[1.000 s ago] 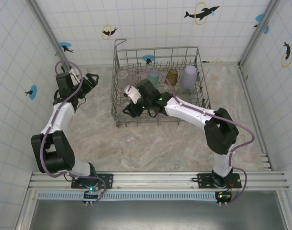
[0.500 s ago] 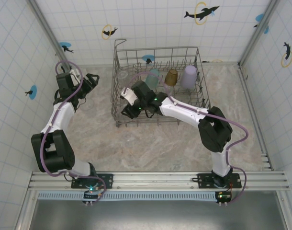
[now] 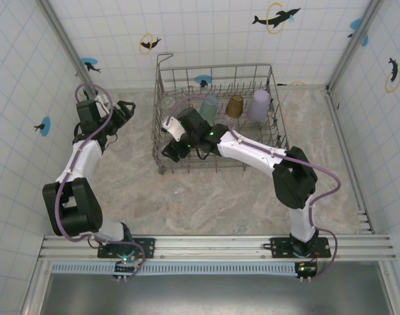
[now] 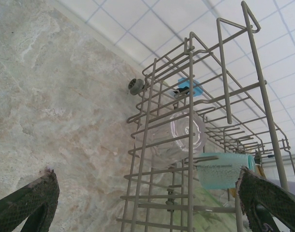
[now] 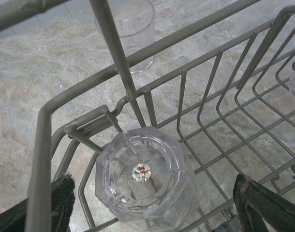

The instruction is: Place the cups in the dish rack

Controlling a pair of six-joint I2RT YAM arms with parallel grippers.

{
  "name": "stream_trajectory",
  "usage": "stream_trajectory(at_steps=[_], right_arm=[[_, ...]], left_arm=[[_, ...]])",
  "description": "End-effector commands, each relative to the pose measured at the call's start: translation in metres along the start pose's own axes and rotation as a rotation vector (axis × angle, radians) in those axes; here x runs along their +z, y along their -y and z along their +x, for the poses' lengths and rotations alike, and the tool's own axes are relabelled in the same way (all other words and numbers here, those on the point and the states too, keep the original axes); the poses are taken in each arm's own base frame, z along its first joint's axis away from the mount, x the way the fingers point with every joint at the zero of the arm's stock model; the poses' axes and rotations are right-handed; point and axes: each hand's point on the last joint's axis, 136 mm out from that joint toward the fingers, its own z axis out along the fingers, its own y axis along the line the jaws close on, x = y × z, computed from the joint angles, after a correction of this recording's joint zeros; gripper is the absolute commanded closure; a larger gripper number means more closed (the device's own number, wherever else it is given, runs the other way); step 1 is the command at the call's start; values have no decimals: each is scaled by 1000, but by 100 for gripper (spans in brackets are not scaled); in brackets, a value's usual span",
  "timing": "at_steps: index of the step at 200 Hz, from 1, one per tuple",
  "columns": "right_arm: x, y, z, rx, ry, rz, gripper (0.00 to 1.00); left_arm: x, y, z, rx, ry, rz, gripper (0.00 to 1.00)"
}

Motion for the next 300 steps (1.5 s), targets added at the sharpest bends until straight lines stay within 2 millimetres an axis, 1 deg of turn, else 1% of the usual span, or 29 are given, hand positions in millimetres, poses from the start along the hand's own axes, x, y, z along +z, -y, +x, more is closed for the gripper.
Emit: stream_trajectory(at_steps=[1, 25, 68, 125, 157, 178, 204, 233, 262, 285, 300], right_arm=[[-16, -4, -23, 7, 47, 1, 11], [-28, -2, -27, 37, 72, 22, 5], [-54, 8, -28, 98, 143, 50, 3], [-89, 33, -14, 185, 211, 128, 0], [-102, 45, 0, 233, 214, 176, 0], [-109, 48, 9, 257, 212, 196, 0], [-117, 51, 20, 284, 213, 235, 0], [-126, 52, 31, 308, 212, 259, 0], [-135, 55, 41, 321, 211, 296, 0], [-144, 66, 51, 342, 204, 369, 0], [-150, 73, 59, 361, 197, 404, 0]], left_arm=[[-1, -4, 1, -9, -7, 3, 3], [-2, -3, 0, -4, 0, 1, 3], [-3, -3, -1, -3, 5, -1, 3], [-5, -4, -2, 0, 12, -10, 3], [-8, -4, -4, 26, 21, -17, 3], [-12, -12, -9, 52, 46, -75, 2], [-17, -17, -14, 81, 67, -119, 2], [-19, -31, -16, 90, 63, -205, 2], [-16, -43, -12, 92, 22, -270, 2], [-14, -50, -8, 112, -24, -313, 2], [-13, -59, 0, 122, -62, -341, 3]])
